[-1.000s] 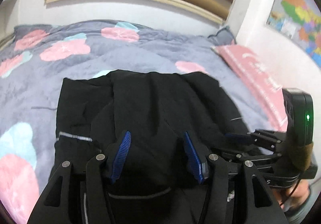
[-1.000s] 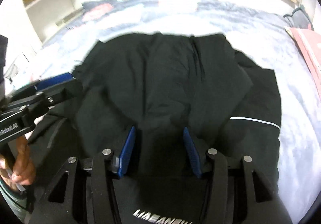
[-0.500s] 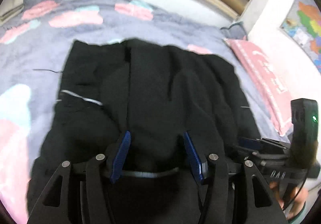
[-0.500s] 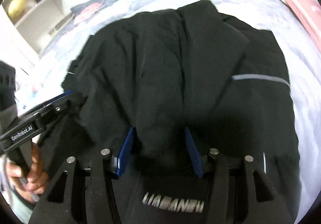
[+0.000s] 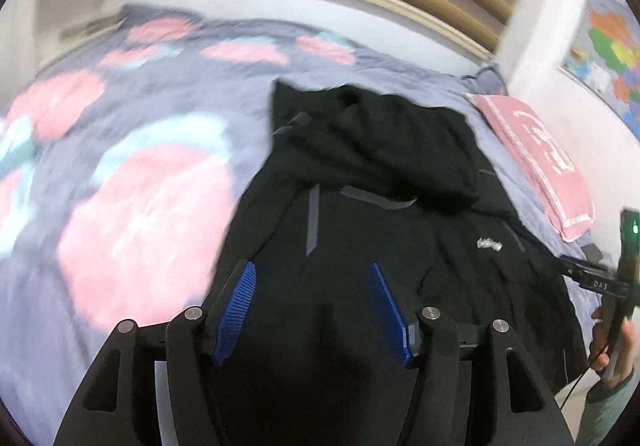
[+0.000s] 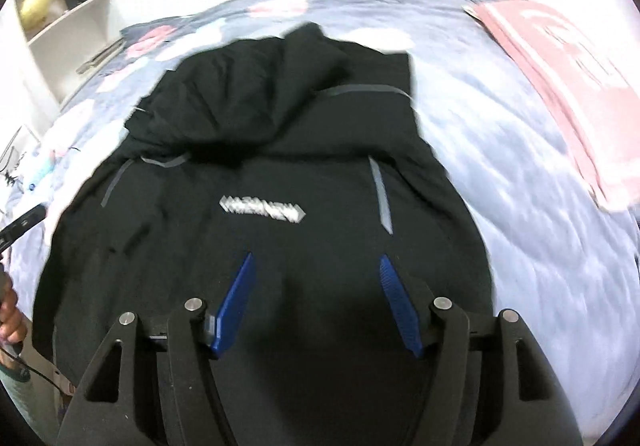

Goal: Fold large clothes

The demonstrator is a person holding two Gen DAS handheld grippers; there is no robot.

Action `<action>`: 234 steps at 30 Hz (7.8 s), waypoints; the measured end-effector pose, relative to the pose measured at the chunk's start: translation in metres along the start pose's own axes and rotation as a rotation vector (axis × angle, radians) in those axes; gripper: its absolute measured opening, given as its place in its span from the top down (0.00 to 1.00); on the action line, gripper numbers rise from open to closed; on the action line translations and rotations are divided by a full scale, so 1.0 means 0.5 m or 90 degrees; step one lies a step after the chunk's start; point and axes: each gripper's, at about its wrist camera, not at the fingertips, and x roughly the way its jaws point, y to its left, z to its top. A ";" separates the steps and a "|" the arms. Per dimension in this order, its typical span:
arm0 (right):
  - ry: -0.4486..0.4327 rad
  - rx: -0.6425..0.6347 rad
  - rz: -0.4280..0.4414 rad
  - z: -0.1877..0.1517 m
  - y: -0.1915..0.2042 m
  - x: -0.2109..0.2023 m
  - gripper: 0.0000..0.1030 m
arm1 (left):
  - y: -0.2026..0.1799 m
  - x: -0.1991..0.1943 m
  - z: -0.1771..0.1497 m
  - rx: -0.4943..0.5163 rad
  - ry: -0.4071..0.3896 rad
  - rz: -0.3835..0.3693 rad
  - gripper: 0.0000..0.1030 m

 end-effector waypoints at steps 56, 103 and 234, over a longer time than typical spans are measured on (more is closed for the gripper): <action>0.087 0.094 0.098 -0.245 -0.066 -0.019 0.75 | 0.022 -0.004 -0.226 -0.055 0.106 -0.138 0.79; -0.061 0.091 -0.061 0.423 -0.104 0.417 0.77 | 0.010 0.511 0.371 -0.097 -0.049 0.020 0.79; 0.036 -0.005 0.008 0.513 0.119 0.507 0.10 | -0.163 0.595 0.436 -0.055 0.091 0.018 0.33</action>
